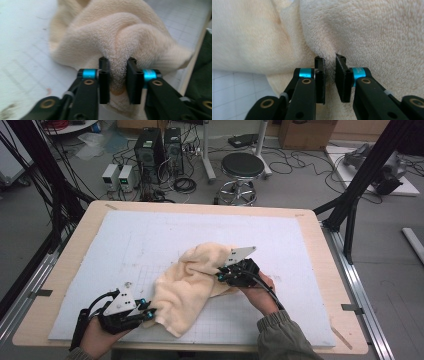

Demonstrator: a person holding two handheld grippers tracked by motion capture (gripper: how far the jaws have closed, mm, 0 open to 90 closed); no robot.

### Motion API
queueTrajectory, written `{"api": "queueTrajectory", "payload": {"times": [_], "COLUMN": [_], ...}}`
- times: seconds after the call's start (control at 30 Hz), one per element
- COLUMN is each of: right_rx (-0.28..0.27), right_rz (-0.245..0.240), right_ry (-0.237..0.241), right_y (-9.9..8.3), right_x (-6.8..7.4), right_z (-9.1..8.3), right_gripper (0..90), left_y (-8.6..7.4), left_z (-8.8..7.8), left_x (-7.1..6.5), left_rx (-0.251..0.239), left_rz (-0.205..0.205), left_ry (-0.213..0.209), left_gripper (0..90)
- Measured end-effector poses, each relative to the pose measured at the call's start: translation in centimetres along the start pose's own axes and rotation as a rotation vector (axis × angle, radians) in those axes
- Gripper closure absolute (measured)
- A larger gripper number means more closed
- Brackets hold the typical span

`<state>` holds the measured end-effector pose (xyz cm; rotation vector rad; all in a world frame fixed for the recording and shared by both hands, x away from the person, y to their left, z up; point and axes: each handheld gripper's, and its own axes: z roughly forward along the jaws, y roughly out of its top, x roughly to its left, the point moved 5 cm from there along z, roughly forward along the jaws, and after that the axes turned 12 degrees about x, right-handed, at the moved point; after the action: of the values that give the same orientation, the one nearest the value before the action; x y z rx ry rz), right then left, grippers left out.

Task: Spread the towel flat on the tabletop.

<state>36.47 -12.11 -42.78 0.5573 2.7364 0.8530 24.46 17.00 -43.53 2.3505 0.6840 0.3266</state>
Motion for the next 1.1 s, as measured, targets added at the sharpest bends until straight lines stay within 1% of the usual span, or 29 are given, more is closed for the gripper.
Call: {"api": "queueTrajectory", "payload": {"times": [0.03, 0.07, 0.13, 0.17, 0.2, 0.23, 0.27, 0.3, 0.37, 0.4, 0.43, 0.47, 0.5, 0.53, 0.57, 0.63, 0.67, 0.73, 0.8, 0.83, 0.9, 0.97, 1.03, 1.1], "right_rx": [0.0, -0.003, -0.018, -0.039, -0.039, -0.067, -0.067, -0.089, -0.118, -0.131, -0.141, -0.136, -0.136, -0.128, -0.118, -0.086, -0.077, -0.04, -0.01, 0.006, 0.022, 0.033, 0.046, 0.045], "right_rz": [0.0, 0.003, 0.009, 0.017, 0.017, 0.026, 0.026, 0.022, 0.023, 0.017, 0.014, 0.0, 0.0, -0.01, -0.012, -0.025, -0.026, -0.04, -0.058, -0.063, -0.055, -0.056, -0.069, -0.079], "right_ry": [0.0, 0.004, 0.005, 0.001, 0.001, -0.004, -0.004, -0.012, -0.02, -0.019, -0.008, 0.007, 0.007, 0.012, 0.019, 0.031, 0.037, 0.033, 0.023, 0.01, 0.005, 0.012, 0.014, 0.022], "right_y": [0.0, 0.0, -0.2, -0.4, -0.4, -0.6, -0.6, -0.8, -1.2, -1.5, -1.7, -2.1, -2.1, -2.2, -2.3, -2.5, -2.6, -2.5, -2.3, -2.1, -2.0, -1.9, -2.0, -2.1], "right_x": [0.0, 0.0, 0.0, 0.1, 0.1, 0.4, 0.4, 0.7, 1.5, 1.9, 2.5, 3.6, 3.6, 4.0, 4.3, 4.9, 5.1, 5.2, 5.3, 5.2, 4.9, 4.8, 4.9, 4.9], "right_z": [0.0, -0.2, -0.9, -1.8, -1.8, -3.0, -3.0, -3.5, -4.5, -4.8, -5.0, -4.6, -4.6, -4.1, -3.7, -2.1, -1.3, 0.0, 1.0, 1.5, 2.4, 2.8, 2.8, 2.3], "right_gripper": [76.7, 73.8, 68.8, 64.1, 64.1, 60.9, 60.9, 59.8, 58.8, 58.9, 59.0, 59.0, 58.8, 58.6, 57.9, 55.7, 54.8, 53.5, 55.1, 57.6, 64.8, 74.0, 82.3, 85.0], "left_y": [-0.1, 0.0, 0.4, 0.7, 0.9, 1.1, 1.3, 1.5, 1.7, 1.9, 2.0, 2.0, 2.1, 2.1, 2.1, 2.0, 2.0, 2.0, 2.2, 2.2, 2.2, 2.1, 2.1, 2.2], "left_z": [0.2, 0.3, -0.1, -0.5, -0.8, -1.1, -1.4, -1.7, -2.1, -2.1, -1.9, -1.6, -1.1, -0.6, 0.2, 1.6, 2.2, 3.3, 4.4, 4.9, 5.5, 5.8, 5.4, 4.5], "left_x": [-0.1, -0.1, -0.1, 0.0, 0.2, 0.3, 0.4, 0.6, 1.1, 1.3, 1.6, 1.8, 2.2, 2.4, 2.8, 3.4, 3.6, 3.8, 4.1, 4.0, 3.8, 3.4, 3.3, 3.5], "left_rx": [0.0, 0.003, -0.022, -0.039, -0.055, -0.074, -0.089, -0.104, -0.127, -0.132, -0.13, -0.126, -0.12, -0.11, -0.094, -0.063, -0.048, -0.024, 0.008, 0.016, 0.045, 0.063, 0.052, 0.028], "left_rz": [0.001, 0.006, 0.015, 0.022, 0.025, 0.019, 0.017, 0.012, 0.008, 0.004, 0.003, 0.001, -0.002, -0.01, -0.019, -0.027, -0.03, -0.029, -0.027, -0.026, -0.014, -0.002, 0.009, -0.003], "left_ry": [-0.023, -0.035, -0.037, -0.039, -0.042, -0.04, -0.034, -0.032, -0.023, -0.022, -0.02, -0.011, -0.007, -0.006, -0.012, -0.017, -0.029, -0.041, -0.065, -0.074, -0.093, -0.091, -0.079, -0.071], "left_gripper": [72.5, 67.7, 58.3, 52.2, 52.2, 46.8, 46.8, 44.8, 43.3, 43.3, 43.3, 43.8, 43.8, 44.1, 44.1, 44.8, 44.7, 45.0, 48.2, 51.6, 63.4, 70.9, 77.0, 80.0]}}
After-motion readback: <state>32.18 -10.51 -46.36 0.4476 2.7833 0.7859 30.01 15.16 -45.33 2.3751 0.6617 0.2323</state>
